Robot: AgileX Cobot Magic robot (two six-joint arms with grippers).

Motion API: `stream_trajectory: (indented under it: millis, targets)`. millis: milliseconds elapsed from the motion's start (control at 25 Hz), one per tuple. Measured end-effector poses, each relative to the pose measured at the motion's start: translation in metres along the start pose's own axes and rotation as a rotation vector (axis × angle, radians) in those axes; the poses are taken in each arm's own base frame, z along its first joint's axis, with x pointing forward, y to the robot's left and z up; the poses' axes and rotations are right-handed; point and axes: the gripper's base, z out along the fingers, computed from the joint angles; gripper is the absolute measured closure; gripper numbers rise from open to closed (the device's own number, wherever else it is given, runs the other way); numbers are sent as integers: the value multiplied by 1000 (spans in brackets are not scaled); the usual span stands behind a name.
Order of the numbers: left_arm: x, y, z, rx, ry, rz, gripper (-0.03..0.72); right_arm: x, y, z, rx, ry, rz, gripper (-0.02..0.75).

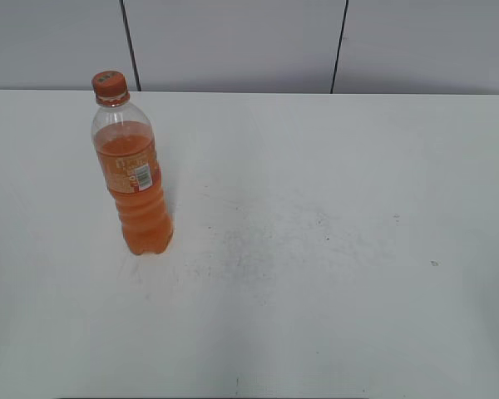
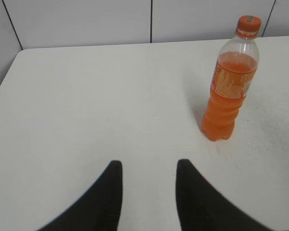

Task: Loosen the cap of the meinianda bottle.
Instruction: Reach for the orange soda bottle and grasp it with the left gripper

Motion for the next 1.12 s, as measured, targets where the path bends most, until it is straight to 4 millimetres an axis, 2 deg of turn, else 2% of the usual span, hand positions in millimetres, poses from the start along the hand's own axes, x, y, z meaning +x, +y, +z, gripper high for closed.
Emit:
stream_trajectory:
  millis: [1120]
  targets:
    - [0, 0, 0, 0, 0, 0, 447, 0, 0, 0, 0, 0, 0, 246]
